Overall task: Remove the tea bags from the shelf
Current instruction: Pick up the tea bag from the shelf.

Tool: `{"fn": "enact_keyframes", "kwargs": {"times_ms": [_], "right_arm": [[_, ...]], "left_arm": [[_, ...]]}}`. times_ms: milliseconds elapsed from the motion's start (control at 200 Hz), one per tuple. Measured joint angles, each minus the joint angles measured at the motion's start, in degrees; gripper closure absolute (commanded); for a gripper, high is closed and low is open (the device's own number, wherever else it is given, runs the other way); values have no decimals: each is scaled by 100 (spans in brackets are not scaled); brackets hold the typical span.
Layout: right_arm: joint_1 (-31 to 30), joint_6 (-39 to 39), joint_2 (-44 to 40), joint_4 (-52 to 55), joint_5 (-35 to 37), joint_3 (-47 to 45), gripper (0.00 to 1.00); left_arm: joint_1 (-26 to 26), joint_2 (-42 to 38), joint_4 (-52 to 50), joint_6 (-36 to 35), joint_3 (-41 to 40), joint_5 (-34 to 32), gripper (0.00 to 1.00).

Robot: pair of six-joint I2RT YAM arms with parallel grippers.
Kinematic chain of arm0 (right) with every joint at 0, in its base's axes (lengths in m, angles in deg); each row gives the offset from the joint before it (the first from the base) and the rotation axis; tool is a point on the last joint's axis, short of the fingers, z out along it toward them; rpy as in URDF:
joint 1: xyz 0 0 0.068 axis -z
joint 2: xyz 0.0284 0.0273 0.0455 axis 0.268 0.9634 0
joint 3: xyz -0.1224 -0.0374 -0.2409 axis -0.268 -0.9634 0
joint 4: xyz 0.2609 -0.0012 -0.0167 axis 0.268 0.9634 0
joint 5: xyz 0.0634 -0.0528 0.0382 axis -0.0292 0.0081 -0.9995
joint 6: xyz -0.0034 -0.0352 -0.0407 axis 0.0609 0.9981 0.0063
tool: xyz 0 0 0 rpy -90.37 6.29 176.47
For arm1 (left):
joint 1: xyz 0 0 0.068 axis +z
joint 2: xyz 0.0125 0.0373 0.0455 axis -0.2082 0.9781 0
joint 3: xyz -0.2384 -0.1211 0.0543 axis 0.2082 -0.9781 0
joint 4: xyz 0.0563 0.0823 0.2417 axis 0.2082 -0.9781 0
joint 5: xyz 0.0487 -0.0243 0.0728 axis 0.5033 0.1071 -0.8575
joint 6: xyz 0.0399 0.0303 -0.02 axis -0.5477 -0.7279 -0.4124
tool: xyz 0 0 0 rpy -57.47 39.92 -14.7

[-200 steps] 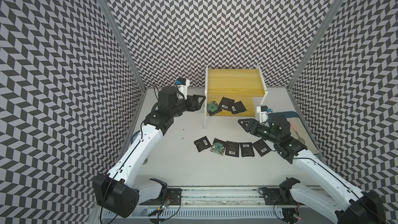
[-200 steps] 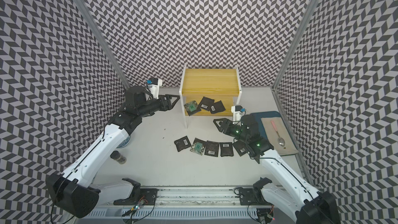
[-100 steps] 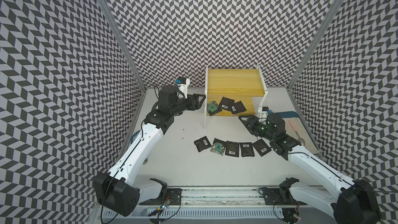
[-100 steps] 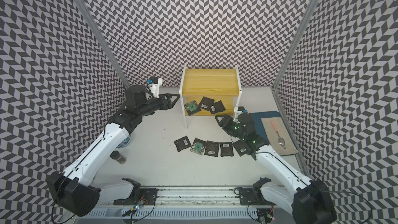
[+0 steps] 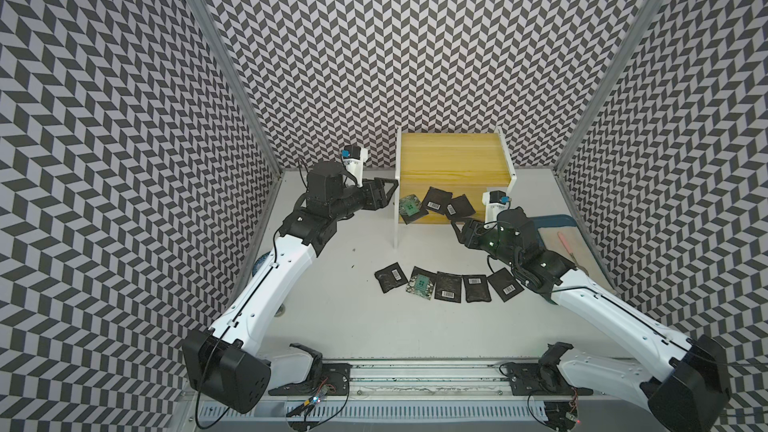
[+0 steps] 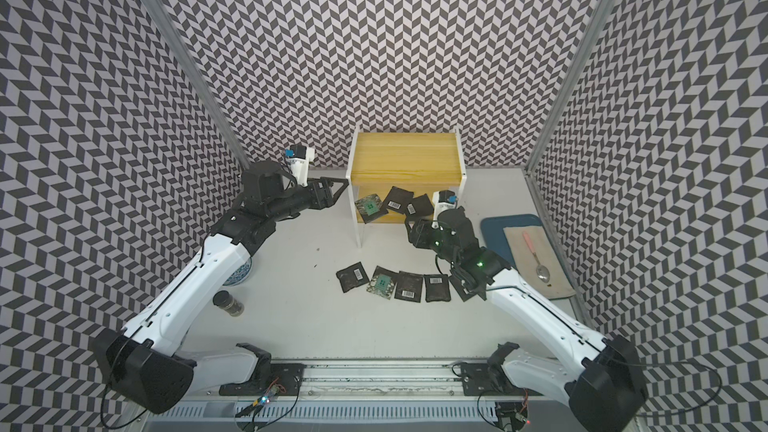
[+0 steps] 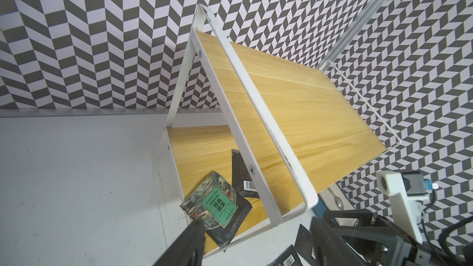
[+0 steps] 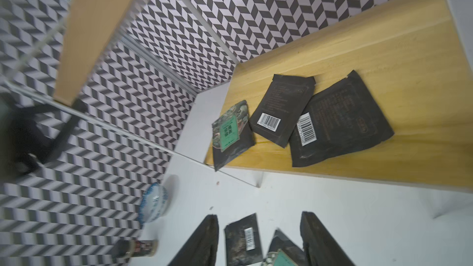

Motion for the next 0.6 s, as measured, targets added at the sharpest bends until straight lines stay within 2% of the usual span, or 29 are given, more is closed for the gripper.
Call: {"fn": "enact_keyframes", "kwargs": {"times_ms": [245, 601], "right_arm": [[-44, 1126, 323, -81, 485, 260, 43], [-44, 1615, 828, -448, 796, 269, 40]], "left_arm": [[0, 94, 2, 0, 101, 2, 31], [0, 282, 44, 2, 341, 17, 30]]}}
